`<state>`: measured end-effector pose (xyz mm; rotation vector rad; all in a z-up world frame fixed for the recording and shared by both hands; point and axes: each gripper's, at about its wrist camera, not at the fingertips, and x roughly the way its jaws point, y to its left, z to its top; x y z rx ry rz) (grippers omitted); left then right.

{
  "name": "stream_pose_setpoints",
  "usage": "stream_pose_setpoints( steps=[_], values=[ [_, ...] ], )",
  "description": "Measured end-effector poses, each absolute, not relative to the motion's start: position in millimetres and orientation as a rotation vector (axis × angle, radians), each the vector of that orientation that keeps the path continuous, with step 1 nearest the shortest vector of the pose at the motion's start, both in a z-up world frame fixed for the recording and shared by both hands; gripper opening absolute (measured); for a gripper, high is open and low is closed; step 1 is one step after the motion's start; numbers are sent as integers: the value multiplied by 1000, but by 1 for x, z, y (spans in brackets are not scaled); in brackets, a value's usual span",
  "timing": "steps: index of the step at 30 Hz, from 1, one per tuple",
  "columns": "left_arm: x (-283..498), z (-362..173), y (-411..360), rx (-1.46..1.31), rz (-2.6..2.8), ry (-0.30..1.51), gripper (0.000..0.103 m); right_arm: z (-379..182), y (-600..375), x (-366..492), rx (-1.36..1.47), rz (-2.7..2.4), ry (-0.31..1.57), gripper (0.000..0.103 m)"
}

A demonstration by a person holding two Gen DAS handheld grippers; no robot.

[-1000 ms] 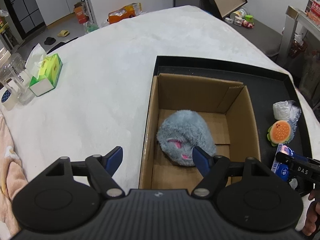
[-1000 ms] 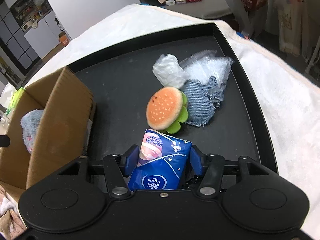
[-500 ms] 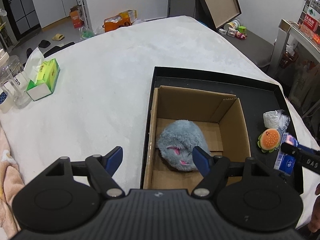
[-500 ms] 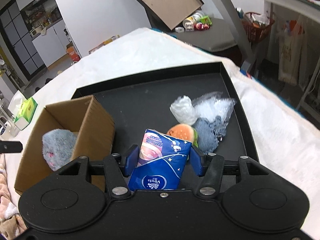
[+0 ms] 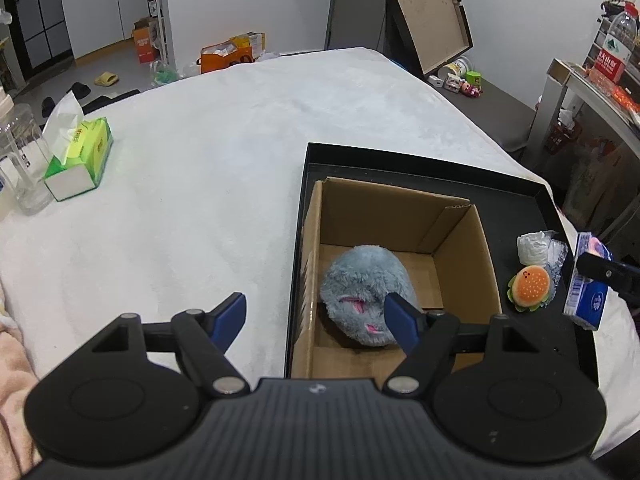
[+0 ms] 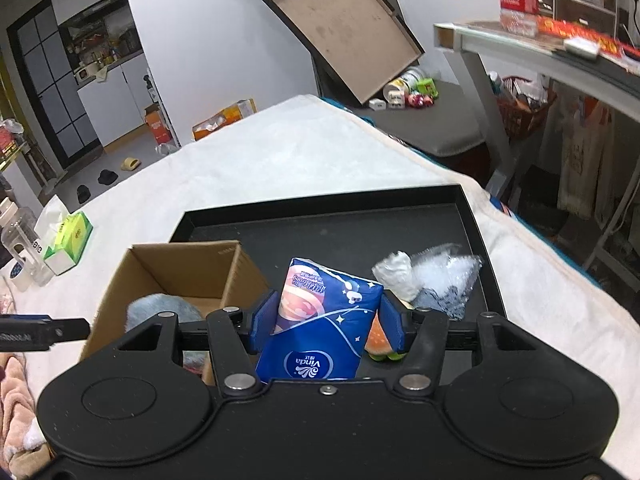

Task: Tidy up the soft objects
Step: 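Lift the tissue pack and lower it into the box beside the mouse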

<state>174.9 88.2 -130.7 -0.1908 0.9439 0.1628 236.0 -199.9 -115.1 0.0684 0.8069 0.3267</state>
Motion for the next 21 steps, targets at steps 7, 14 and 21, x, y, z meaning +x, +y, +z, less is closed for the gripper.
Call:
stream_pose_setpoints(
  steps=[7,14,21],
  values=[
    [169,-140,99,-241,137,936,68,-103,-173,230,30,352,778,54],
    [165,-153,101,-273,87,948,52,-100,-145,228,4,370,770,54],
    [162,-169,103,-317,44,971,33,-101,-121,226,-22,373,760,54]
  ],
)
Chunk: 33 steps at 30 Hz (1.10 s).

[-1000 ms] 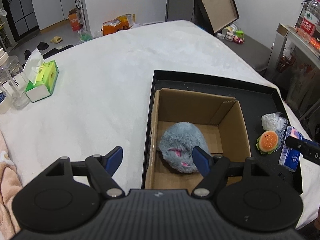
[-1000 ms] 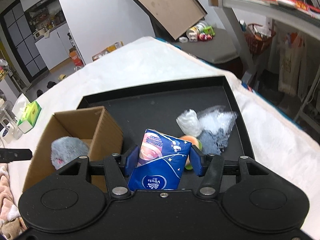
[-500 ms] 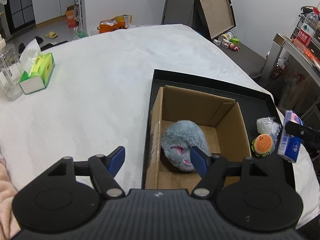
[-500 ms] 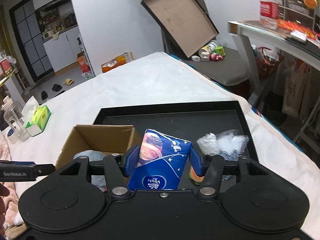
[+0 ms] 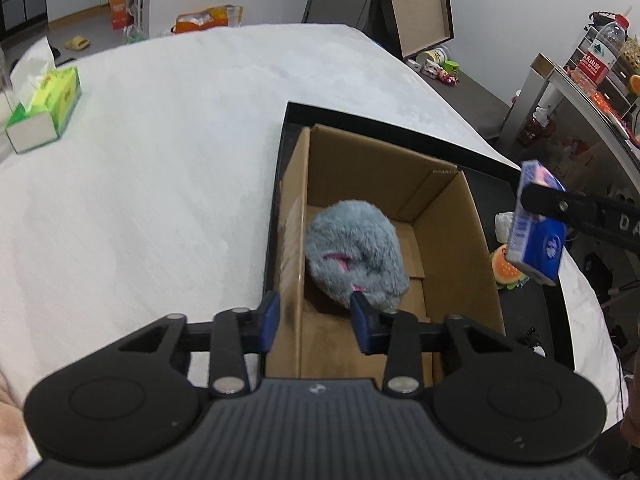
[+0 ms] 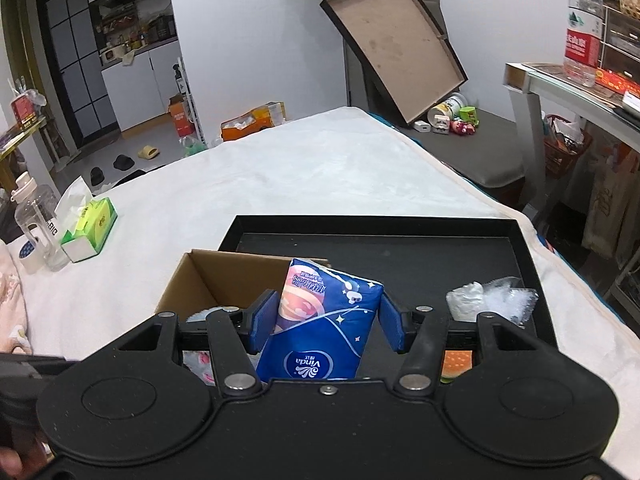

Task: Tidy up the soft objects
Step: 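Lift the tissue pack and lower it into the box beside the mouse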

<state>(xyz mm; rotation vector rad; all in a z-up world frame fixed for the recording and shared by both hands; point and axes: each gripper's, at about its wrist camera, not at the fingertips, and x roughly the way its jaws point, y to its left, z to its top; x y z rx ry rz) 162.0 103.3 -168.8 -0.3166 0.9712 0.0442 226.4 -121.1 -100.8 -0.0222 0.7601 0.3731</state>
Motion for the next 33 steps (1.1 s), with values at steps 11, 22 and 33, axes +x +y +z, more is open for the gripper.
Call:
stream_pose_setpoints(
  steps=[11,22,33],
  values=[
    [162,-182,115,-356,64,979,13,-108,-88,225,-38,410,766,54],
    [163,-183,118,-365,67,980,13,-110,-62,234,-20,464,790,60],
    [162,-172,111,-335,75,968,14,-105,-92,226,-1,441,799,73]
  ],
)
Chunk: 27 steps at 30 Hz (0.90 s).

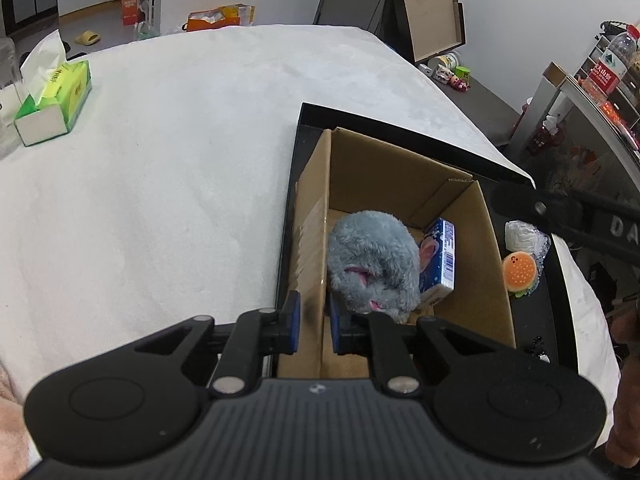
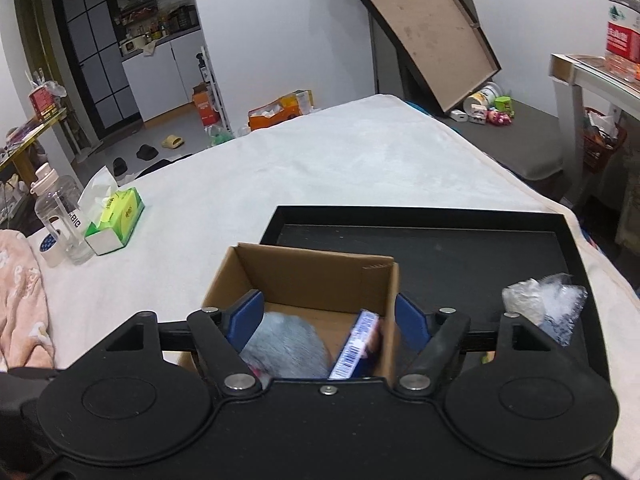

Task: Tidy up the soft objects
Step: 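Lift the tissue pack and lower it into the box beside the mouse, then move the right gripper to the black beaded bracelet and grasp it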

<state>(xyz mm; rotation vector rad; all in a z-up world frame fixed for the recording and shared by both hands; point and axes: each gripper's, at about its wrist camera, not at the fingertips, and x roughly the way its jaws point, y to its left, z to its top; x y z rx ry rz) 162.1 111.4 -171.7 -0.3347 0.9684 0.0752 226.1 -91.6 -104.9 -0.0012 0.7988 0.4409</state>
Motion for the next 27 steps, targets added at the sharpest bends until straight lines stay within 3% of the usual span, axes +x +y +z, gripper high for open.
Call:
stream_pose_setpoints(
  steps=[12,27],
  values=[
    [162,-157,97,-262,92,964,21,-117,-142,220,49,384,855,75],
    [169,-149,72,-169,118,994,61,-135,-197,217,75,332,894,82]
  ],
)
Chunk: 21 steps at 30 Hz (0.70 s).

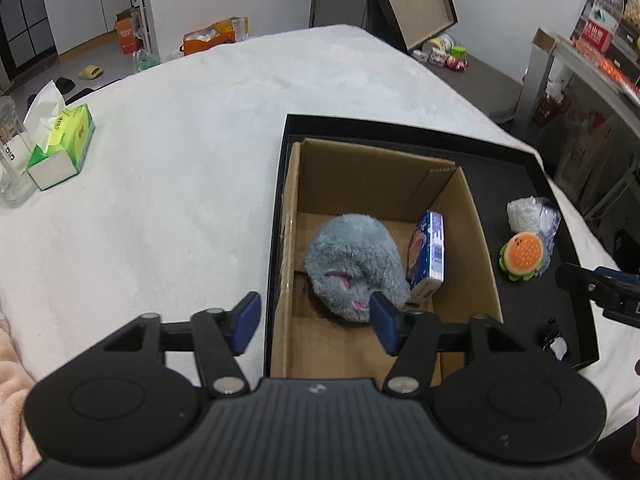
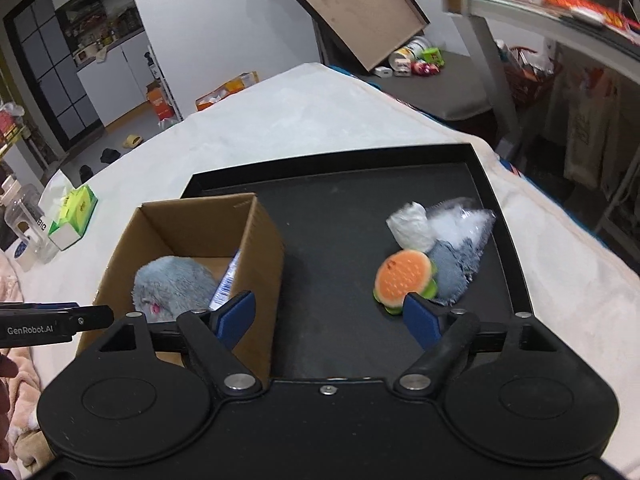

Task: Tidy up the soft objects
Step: 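Move the right gripper to the black beaded bracelet and grasp it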

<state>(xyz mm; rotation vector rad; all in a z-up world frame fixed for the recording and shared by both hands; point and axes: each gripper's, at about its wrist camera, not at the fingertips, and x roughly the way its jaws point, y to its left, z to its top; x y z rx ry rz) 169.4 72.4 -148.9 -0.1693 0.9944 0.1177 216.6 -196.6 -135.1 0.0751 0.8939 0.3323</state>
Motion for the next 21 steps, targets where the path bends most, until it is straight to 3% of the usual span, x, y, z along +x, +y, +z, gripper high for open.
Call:
stream_pose_setpoints(
  steps=[5,15,21],
  values=[
    [171,-148,66,-140,141,1011,68,-143,-213,216,78,315,906,88],
    [178,-145,45,-85,160,1034,70,-163,-245,219,102,278,945,101],
    [181,-143,34,-54,180,1033,71,-183,-253,220,100,277,977,103]
  ],
)
